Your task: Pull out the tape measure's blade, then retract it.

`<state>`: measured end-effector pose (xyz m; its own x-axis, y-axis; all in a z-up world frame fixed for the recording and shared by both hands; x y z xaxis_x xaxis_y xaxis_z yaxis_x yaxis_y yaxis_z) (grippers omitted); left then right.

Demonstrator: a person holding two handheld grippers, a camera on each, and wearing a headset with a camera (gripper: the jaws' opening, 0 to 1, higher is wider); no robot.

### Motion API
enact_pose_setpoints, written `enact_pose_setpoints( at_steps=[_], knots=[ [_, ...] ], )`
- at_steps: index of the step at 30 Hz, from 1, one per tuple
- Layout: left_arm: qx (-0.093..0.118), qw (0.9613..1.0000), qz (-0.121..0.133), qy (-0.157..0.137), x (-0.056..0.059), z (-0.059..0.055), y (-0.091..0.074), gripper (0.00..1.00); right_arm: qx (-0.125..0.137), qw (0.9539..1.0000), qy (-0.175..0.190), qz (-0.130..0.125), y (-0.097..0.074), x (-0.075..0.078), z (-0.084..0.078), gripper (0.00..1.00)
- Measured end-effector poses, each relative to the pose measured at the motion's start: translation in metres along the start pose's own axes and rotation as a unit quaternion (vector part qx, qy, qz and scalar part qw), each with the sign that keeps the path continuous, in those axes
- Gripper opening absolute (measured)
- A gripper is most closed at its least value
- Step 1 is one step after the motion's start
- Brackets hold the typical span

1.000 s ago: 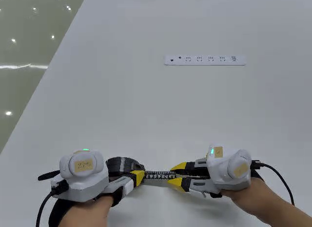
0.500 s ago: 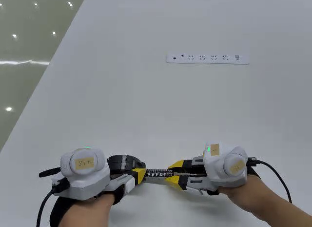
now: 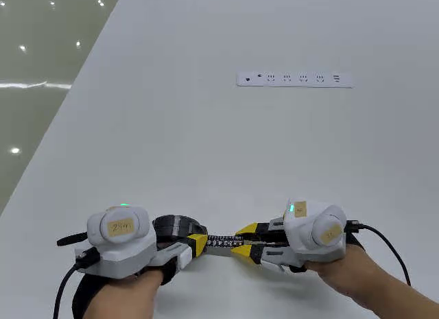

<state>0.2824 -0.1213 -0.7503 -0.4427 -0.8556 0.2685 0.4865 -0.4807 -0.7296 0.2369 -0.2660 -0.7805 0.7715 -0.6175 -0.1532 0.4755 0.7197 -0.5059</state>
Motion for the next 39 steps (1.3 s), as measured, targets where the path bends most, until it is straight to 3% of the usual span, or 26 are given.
enact_pose_setpoints(
  at_steps=[30, 39],
  knots=[
    [0.001, 0.9999, -0.009, -0.005, 0.000, 0.001, -0.001, 0.54, -0.009, 0.9999, -0.008, 0.009, 0.030, -0.004, 0.007, 0.11],
    [0.004, 0.9999, -0.003, -0.009, 0.001, 0.001, -0.001, 0.54, -0.011, 0.9998, -0.011, 0.015, 0.031, -0.002, 0.009, 0.11]
  ],
)
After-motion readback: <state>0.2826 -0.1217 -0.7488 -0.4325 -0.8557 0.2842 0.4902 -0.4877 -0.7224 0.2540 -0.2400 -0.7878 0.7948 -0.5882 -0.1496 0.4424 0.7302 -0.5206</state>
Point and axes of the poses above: the centre of the closed fingertips' face, and the gripper's own axes: y roughly forward along the fingers, x roughly to its right, z roughly out of its top, the point moved 5 cm from there along -y, roughly backward along the fingers, and after that the axes turned 2 degrees about -z, right-handed, at the moved point
